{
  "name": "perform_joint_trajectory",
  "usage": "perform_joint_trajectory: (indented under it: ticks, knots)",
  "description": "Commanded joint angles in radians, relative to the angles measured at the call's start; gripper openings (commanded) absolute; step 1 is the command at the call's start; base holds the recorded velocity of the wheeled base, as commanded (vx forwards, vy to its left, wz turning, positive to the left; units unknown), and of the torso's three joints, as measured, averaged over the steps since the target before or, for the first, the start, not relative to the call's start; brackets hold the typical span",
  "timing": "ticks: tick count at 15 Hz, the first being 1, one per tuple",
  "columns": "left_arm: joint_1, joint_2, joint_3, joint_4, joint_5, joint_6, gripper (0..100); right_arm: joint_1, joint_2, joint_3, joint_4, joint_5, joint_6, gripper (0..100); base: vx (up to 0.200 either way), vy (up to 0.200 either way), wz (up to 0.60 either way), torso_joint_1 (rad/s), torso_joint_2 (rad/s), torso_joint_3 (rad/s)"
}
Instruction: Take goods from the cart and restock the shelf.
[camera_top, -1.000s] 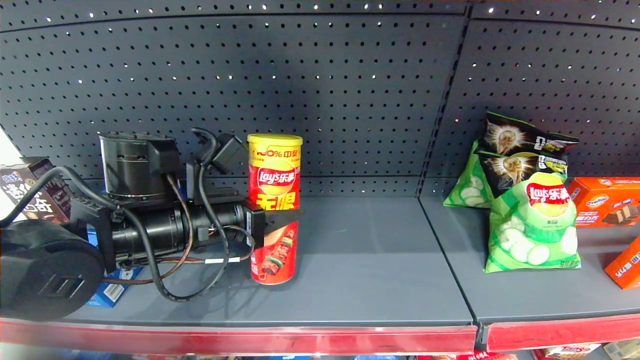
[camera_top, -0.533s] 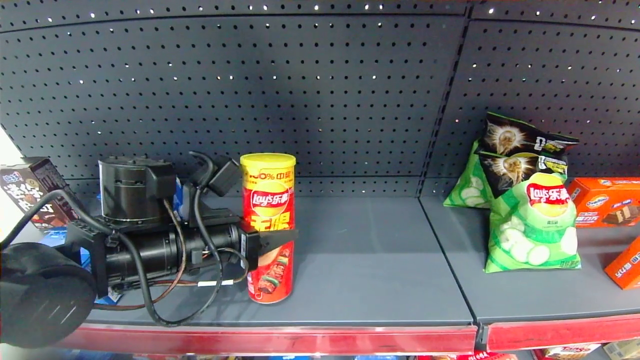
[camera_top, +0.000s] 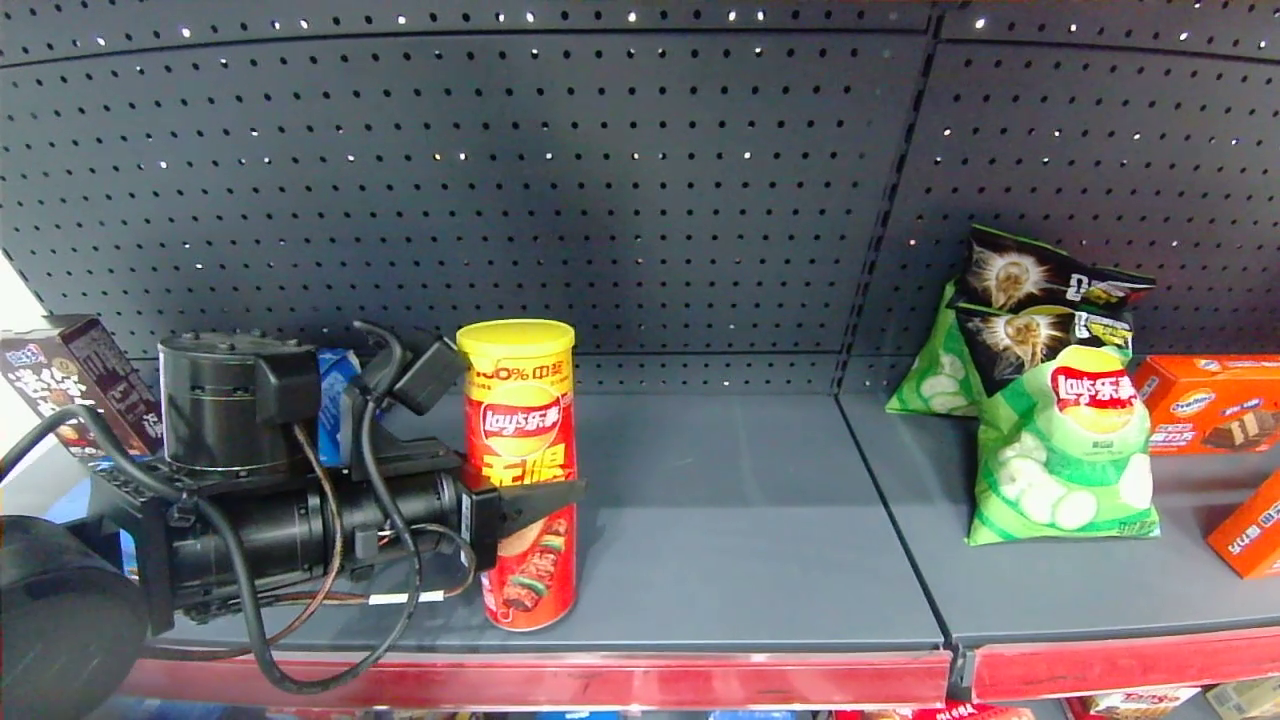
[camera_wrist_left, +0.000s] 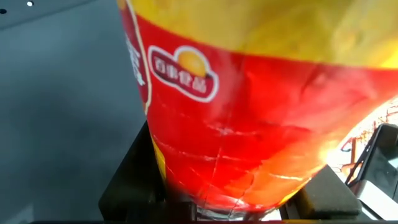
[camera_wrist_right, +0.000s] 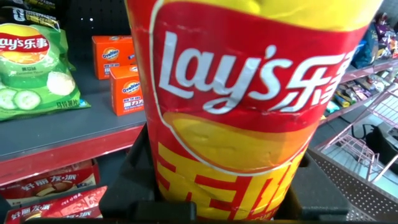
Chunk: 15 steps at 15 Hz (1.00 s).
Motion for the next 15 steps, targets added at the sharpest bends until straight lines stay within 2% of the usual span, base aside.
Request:
perform_joint_trajectory:
  ticks: [1, 4, 5, 15]
  knots:
    - [0.001, 0.0, 0.001, 0.004, 0.001, 0.0, 0, 0.003, 0.004, 0.0, 0.0, 0.0, 0.0, 0, 0.0, 0.0, 0.0, 0.0, 0.0, 0.0]
    - [0.001, 0.002, 0.001, 0.004, 0.001, -0.002, 0, 0.003, 0.004, 0.0, 0.0, 0.0, 0.0, 0, 0.0, 0.0, 0.0, 0.0, 0.0, 0.0]
    - [0.007, 0.002, 0.001, 0.003, 0.002, 0.0, 100, 0.003, 0.004, 0.0, 0.0, 0.0, 0.0, 0, 0.0, 0.0, 0.0, 0.0, 0.0, 0.0]
    - [0.024, -0.009, 0.001, 0.004, 0.001, -0.006, 100, 0.003, 0.006, 0.005, 0.003, 0.003, 0.0, 0, 0.0, 0.0, 0.0, 0.0, 0.0, 0.0]
